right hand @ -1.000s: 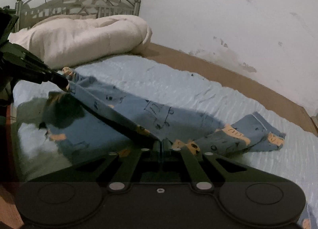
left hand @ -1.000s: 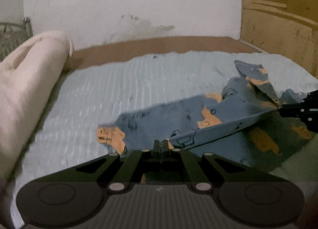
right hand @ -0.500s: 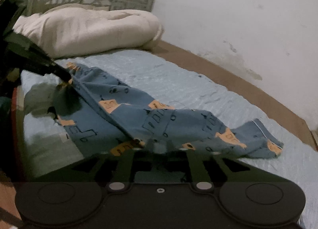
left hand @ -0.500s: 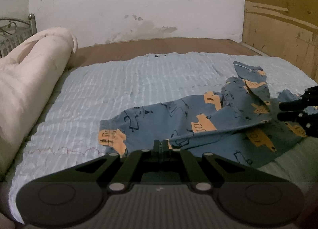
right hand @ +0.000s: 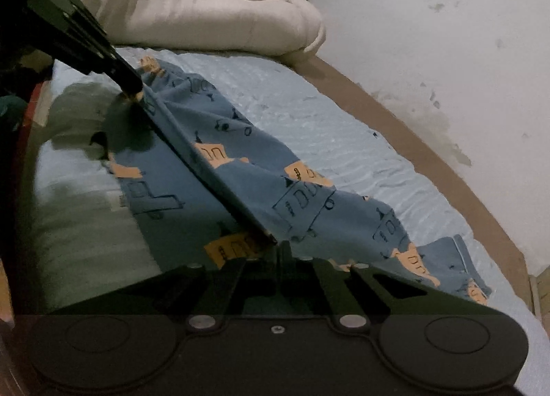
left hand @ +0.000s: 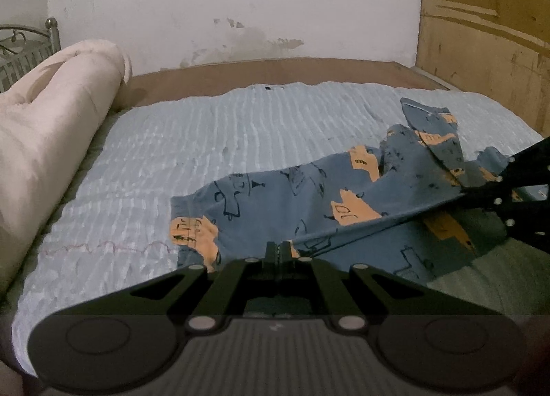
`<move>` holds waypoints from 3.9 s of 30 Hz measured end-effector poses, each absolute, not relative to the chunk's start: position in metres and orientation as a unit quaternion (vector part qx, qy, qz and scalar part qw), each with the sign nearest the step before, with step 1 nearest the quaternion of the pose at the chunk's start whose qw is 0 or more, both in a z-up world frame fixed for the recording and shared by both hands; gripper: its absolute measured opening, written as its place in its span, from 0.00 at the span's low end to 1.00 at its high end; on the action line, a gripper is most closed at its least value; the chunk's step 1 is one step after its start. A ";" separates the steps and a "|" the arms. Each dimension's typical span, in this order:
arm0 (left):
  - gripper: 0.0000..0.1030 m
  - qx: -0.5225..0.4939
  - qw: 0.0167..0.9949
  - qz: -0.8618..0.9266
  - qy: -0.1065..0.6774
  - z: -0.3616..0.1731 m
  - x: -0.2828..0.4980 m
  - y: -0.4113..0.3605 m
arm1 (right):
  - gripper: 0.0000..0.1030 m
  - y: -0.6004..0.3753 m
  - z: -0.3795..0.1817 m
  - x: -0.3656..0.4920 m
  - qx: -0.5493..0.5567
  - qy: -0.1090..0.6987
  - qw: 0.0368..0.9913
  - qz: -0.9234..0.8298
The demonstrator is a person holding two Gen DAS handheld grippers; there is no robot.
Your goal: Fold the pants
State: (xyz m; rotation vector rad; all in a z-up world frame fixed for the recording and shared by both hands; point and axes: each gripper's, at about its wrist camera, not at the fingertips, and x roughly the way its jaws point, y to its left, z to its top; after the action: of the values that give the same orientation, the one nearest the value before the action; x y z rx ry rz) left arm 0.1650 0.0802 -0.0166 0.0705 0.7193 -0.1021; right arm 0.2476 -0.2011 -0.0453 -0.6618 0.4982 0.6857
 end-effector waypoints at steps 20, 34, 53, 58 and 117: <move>0.18 0.035 0.921 -0.060 0.383 -0.033 0.163 0.080 | 0.15 -0.211 -0.061 0.226 -0.252 0.288 0.861 0.336; 1.00 -0.021 0.925 -0.180 0.334 -0.012 0.187 0.004 | 0.99 -0.322 -0.038 0.225 -0.045 0.268 0.947 0.171; 1.00 -0.153 0.861 -0.288 0.390 -0.059 0.302 -0.107 | 0.99 -0.358 -0.010 0.418 -0.052 0.346 0.911 0.217; 0.78 -0.209 0.856 -0.258 0.398 -0.070 0.315 -0.092 | 0.80 -0.311 -0.016 0.474 -0.080 0.384 0.893 0.222; 0.00 0.073 0.881 -0.307 0.353 -0.045 0.219 -0.180 | 0.01 -0.463 -0.033 0.241 0.141 0.321 0.937 0.000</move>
State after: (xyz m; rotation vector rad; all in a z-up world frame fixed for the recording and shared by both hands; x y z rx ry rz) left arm 0.2185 -0.1799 -0.0450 0.1511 0.7349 -0.6397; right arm 0.2406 -0.4635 -0.0331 0.2876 0.6551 -0.0008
